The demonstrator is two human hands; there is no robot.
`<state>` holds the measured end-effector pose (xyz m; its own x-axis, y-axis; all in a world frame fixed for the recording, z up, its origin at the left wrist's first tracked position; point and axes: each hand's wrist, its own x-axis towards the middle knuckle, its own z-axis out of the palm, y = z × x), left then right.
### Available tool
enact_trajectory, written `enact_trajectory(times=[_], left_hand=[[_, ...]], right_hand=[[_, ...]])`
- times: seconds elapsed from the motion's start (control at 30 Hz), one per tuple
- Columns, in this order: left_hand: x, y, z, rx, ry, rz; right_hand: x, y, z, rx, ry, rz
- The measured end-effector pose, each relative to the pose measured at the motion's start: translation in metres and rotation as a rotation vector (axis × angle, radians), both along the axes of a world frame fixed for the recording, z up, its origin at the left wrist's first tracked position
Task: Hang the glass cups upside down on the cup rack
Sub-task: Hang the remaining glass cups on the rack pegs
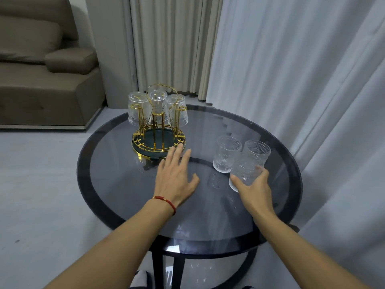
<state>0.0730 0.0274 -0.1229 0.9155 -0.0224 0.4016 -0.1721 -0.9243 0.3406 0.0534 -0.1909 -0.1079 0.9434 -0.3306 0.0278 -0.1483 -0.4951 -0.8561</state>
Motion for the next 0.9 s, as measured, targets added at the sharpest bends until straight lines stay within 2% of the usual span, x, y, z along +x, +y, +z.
enact_trajectory(times=[0.07, 0.13, 0.2, 0.3, 0.4, 0.47, 0.57, 0.63, 0.7, 0.77, 0.83, 0.9], left_hand=[[-0.007, -0.018, 0.01, -0.128, -0.046, -0.09], [-0.015, -0.032, 0.019, -0.353, -0.017, -0.176], [-0.022, -0.038, 0.028, -0.63, 0.147, -0.25], [-0.029, -0.038, 0.041, -1.036, 0.365, -0.368], [-0.033, -0.03, 0.049, -1.125, 0.308, -0.281], [-0.033, -0.018, 0.05, -1.281, 0.28, -0.211], [-0.029, 0.005, 0.049, -1.578, 0.331, -0.239], [-0.026, 0.018, 0.048, -1.603, 0.333, -0.301], [-0.021, 0.027, 0.046, -1.571, 0.288, -0.318], [-0.014, 0.035, 0.043, -1.448, 0.194, -0.195], [-0.007, 0.048, 0.031, -1.167, 0.069, -0.041], [0.001, 0.061, 0.013, -0.79, -0.005, -0.014]], right_hand=[[0.002, 0.001, 0.0, -0.008, -0.033, -0.016], [-0.002, 0.003, 0.0, -0.039, -0.103, -0.033], [-0.009, 0.007, 0.004, -0.102, -0.206, 0.001], [-0.019, 0.017, 0.012, -0.165, -0.368, 0.2], [-0.02, 0.032, 0.012, -0.25, -0.424, 0.37], [-0.019, 0.043, 0.013, -0.178, -0.387, 0.433], [-0.016, 0.06, 0.023, 0.186, -0.226, 0.506], [-0.011, 0.069, 0.032, 0.319, -0.152, 0.544], [-0.006, 0.078, 0.042, 0.268, -0.177, 0.54], [0.002, 0.085, 0.056, 0.161, -0.251, 0.481], [0.014, 0.094, 0.077, 0.085, -0.333, 0.44], [0.03, 0.107, 0.103, 0.024, -0.414, 0.446]])
